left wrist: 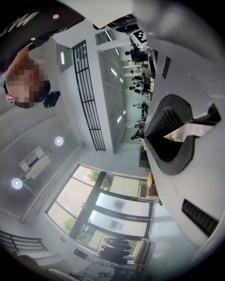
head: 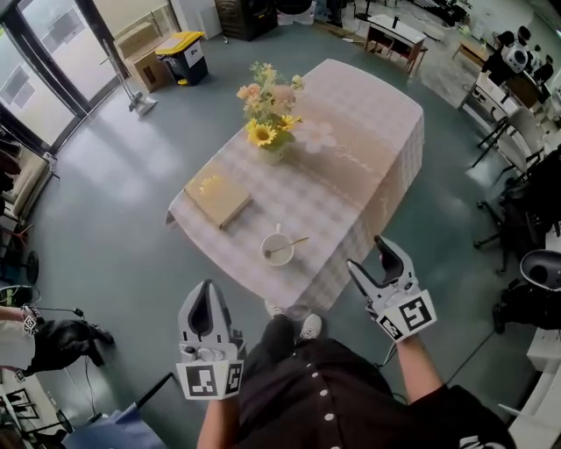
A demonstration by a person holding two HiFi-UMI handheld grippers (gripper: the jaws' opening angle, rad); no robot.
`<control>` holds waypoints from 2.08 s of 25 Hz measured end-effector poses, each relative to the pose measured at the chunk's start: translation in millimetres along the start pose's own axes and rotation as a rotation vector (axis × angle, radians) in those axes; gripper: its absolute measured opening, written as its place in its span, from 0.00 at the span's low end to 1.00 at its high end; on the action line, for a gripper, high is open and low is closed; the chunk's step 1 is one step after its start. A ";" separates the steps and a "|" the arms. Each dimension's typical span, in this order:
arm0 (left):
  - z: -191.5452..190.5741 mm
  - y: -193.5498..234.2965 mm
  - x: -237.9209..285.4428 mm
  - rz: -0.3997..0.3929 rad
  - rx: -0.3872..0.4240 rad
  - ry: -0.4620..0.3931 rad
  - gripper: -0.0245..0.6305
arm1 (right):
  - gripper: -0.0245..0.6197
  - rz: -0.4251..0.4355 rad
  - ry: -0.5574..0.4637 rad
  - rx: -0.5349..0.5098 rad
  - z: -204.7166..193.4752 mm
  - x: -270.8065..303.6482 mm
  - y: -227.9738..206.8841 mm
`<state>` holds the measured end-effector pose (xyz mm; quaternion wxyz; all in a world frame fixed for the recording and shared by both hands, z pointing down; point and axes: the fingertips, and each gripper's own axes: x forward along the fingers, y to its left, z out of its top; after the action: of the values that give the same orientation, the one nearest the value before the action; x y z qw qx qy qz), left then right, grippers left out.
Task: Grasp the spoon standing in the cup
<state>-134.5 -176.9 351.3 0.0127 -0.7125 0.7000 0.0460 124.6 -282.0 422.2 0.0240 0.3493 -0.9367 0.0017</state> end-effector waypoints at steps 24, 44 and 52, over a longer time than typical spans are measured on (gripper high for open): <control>-34.3 42.6 45.7 -0.051 -0.056 0.069 0.05 | 0.43 0.366 0.393 -0.602 -131.6 108.6 51.7; -72.3 57.6 43.7 -0.031 -0.117 0.135 0.05 | 0.33 0.646 0.566 -1.234 -251.1 136.5 66.8; -78.2 58.6 44.9 -0.031 -0.144 0.146 0.05 | 0.21 0.678 0.555 -1.368 -265.1 144.5 64.9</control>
<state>-188.7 -229.2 428.1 -0.0891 -0.7239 0.6827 0.0440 -15.4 -322.3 694.5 0.4616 -0.0586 -0.7451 -0.4778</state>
